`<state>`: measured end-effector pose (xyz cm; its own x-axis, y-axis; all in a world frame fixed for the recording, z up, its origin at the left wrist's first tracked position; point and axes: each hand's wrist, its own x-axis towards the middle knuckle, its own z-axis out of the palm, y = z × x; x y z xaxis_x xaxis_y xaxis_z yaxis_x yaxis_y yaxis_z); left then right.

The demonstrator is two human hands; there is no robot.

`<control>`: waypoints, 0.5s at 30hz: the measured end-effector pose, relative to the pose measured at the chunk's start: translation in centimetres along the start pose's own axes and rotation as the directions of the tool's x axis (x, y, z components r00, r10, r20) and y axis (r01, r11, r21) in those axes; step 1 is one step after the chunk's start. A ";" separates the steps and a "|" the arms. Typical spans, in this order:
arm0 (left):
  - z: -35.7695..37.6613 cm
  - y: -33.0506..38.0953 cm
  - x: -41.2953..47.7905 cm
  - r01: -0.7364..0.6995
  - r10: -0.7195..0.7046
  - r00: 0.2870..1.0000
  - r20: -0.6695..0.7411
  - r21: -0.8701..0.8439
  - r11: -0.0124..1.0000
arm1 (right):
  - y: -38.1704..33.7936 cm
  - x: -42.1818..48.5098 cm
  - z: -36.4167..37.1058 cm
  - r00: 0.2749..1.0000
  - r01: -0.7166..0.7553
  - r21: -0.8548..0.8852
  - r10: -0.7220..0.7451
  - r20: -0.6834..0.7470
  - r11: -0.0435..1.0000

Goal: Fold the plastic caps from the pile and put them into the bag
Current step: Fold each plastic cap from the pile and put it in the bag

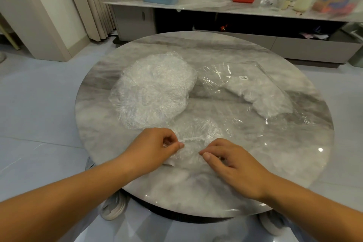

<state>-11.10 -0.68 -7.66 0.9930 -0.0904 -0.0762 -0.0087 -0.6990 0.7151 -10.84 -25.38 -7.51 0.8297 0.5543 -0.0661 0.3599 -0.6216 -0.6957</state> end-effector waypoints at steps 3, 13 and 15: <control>0.3 0.0 0.5 0.010 -0.007 1.000 -0.021 0.166 0.986 | 0.3 0.3 0.0 0.999 -0.008 -0.092 0.013 0.051 0.996; -0.1 -0.5 -0.3 0.123 -0.119 0.992 -0.033 0.322 0.939 | 0.5 -0.8 -0.2 0.976 0.144 -0.313 -0.083 0.199 0.939; -0.3 -0.2 -0.8 0.126 -0.122 0.992 -0.036 0.396 0.909 | 0.2 -1.0 -0.3 0.972 0.153 -0.317 -0.085 0.219 0.936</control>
<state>-11.89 -0.26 -7.55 0.9903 0.0210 -0.1375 0.0704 -0.9282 0.3654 -11.42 -26.24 -7.40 0.6822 0.7129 -0.1620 0.5994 -0.6723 -0.4345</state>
